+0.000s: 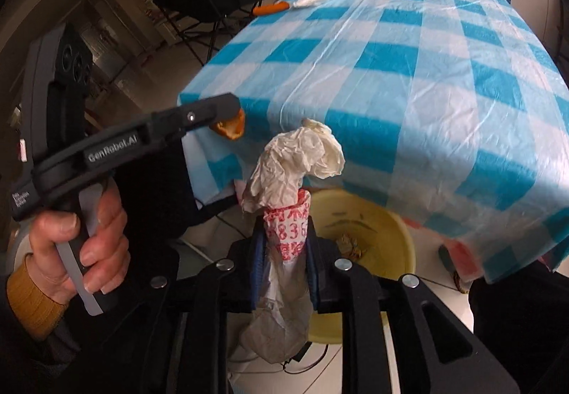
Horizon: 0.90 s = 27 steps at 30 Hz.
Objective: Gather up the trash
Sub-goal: 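Carry the peel and plastic bag over the yellow basin and release both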
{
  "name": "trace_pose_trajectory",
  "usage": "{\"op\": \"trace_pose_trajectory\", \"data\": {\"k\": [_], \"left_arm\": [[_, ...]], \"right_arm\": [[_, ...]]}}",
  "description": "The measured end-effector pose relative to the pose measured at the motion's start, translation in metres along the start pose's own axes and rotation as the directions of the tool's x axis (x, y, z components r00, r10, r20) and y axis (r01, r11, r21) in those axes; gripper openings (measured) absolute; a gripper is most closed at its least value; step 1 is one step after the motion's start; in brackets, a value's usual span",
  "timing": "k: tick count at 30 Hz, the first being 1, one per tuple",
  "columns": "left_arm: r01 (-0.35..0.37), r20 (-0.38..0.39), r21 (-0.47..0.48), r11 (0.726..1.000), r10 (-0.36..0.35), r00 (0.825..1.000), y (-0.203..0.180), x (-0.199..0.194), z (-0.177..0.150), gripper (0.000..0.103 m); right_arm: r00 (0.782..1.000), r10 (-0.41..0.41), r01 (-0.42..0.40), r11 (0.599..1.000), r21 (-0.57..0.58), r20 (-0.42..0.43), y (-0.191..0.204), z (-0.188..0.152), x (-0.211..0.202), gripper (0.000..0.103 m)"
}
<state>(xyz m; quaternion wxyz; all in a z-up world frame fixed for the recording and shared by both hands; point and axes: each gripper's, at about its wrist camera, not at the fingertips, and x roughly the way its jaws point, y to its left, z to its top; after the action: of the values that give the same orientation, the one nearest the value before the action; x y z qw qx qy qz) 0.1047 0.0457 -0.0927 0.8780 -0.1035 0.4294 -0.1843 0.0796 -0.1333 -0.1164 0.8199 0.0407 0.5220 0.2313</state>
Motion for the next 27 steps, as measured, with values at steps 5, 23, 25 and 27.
{"op": "trace_pose_trajectory", "data": {"k": [5, 23, 25, 27], "left_arm": [[0.002, -0.083, 0.04, 0.999, 0.001, 0.997, -0.01, 0.001, -0.025, 0.03], [-0.01, -0.168, 0.138, 0.99, 0.033, 0.985, -0.022, 0.014, -0.042, 0.039], [-0.015, -0.164, 0.146, 0.989, 0.04, 0.986, -0.023, 0.014, -0.042, 0.041], [-0.021, -0.159, 0.153, 0.988, 0.045, 0.986, -0.024, 0.014, -0.042, 0.042]], "right_arm": [[0.997, -0.034, 0.026, 0.993, 0.117, 0.063, -0.02, 0.002, -0.016, 0.049], [0.987, -0.084, 0.06, 0.983, 0.171, 0.135, -0.028, -0.005, -0.02, 0.062], [0.987, -0.087, 0.063, 0.983, 0.171, 0.138, -0.028, -0.006, -0.021, 0.063], [0.986, -0.09, 0.066, 0.983, 0.17, 0.14, -0.028, -0.006, -0.021, 0.064]]}}
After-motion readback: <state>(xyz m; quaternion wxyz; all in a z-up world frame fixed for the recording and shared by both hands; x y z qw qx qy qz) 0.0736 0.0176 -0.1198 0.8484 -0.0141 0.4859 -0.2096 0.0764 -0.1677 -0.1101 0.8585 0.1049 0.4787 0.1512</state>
